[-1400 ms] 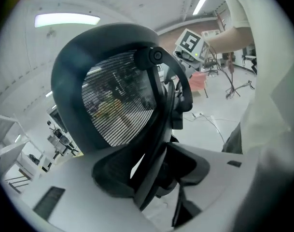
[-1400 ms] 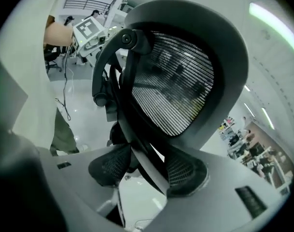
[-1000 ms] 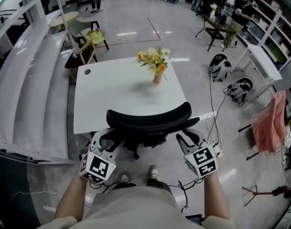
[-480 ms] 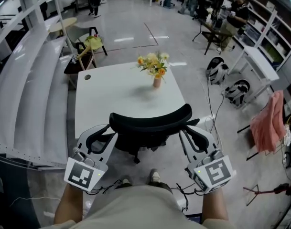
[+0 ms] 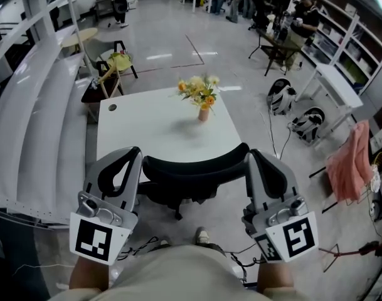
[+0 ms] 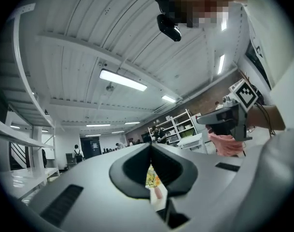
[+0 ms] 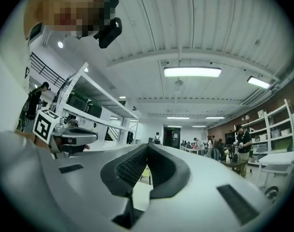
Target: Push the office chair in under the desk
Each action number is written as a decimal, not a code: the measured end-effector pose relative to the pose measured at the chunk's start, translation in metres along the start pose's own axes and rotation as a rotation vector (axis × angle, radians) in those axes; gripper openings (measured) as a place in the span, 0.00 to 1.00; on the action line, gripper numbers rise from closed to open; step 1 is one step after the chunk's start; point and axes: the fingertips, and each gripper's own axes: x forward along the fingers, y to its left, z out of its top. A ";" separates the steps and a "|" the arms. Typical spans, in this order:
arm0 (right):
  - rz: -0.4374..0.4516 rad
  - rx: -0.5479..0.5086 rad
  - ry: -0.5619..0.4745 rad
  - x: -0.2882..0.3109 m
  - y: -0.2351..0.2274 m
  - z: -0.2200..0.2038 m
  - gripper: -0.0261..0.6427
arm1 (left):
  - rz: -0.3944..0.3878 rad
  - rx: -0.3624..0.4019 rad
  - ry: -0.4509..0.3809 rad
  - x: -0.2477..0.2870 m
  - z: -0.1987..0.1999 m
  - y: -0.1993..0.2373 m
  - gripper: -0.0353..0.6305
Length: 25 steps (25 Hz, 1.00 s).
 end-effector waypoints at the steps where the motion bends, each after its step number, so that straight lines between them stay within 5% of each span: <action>1: -0.005 -0.001 -0.010 0.001 -0.001 0.003 0.05 | 0.006 0.003 -0.003 0.000 0.004 0.001 0.06; 10: 0.035 -0.007 0.069 0.017 0.000 -0.020 0.05 | 0.031 0.048 0.027 0.011 -0.013 0.005 0.06; 25: 0.115 0.010 0.213 0.031 -0.002 -0.082 0.05 | 0.076 -0.053 0.146 0.021 -0.068 -0.004 0.06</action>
